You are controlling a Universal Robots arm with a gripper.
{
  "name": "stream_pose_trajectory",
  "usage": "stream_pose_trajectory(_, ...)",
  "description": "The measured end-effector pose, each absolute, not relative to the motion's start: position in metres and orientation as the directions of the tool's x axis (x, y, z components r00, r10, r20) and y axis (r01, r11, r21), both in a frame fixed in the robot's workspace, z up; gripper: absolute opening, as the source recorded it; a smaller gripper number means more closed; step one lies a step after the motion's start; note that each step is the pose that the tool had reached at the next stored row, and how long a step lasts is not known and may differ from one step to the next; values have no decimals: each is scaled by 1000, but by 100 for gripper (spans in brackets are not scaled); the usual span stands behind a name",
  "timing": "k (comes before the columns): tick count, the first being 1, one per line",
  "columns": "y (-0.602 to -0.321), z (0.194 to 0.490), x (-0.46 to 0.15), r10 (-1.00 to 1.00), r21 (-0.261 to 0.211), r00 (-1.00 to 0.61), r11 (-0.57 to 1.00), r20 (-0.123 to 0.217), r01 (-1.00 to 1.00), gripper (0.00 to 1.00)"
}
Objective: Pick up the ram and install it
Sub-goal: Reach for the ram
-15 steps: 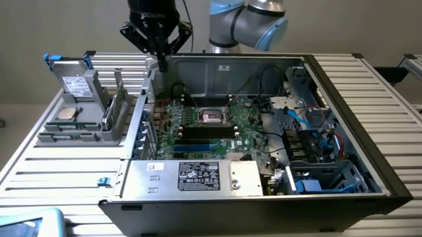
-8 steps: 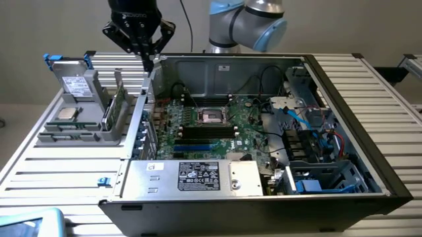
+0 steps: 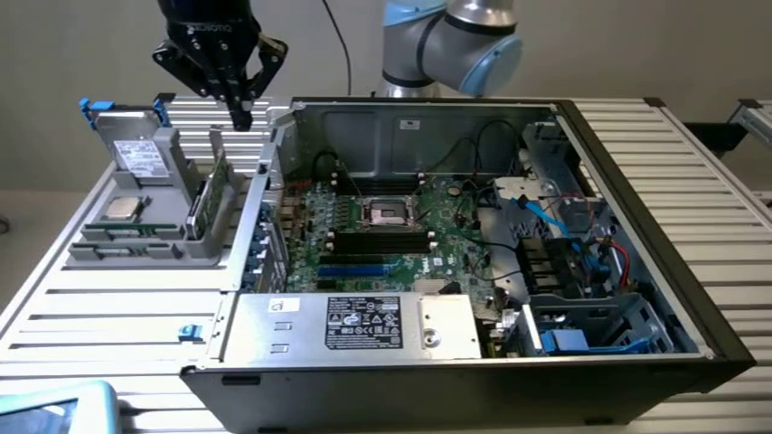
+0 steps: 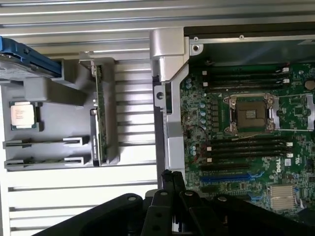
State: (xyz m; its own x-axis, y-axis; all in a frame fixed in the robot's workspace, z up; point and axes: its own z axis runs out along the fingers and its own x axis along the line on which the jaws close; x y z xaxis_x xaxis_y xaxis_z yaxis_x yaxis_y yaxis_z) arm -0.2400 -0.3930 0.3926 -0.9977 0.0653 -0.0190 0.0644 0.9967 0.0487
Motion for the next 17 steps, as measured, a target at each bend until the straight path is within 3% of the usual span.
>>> stream_pose_trajectory(17, -393, 392, -315, 59, 49, -998, 997, -15, 59, 11)
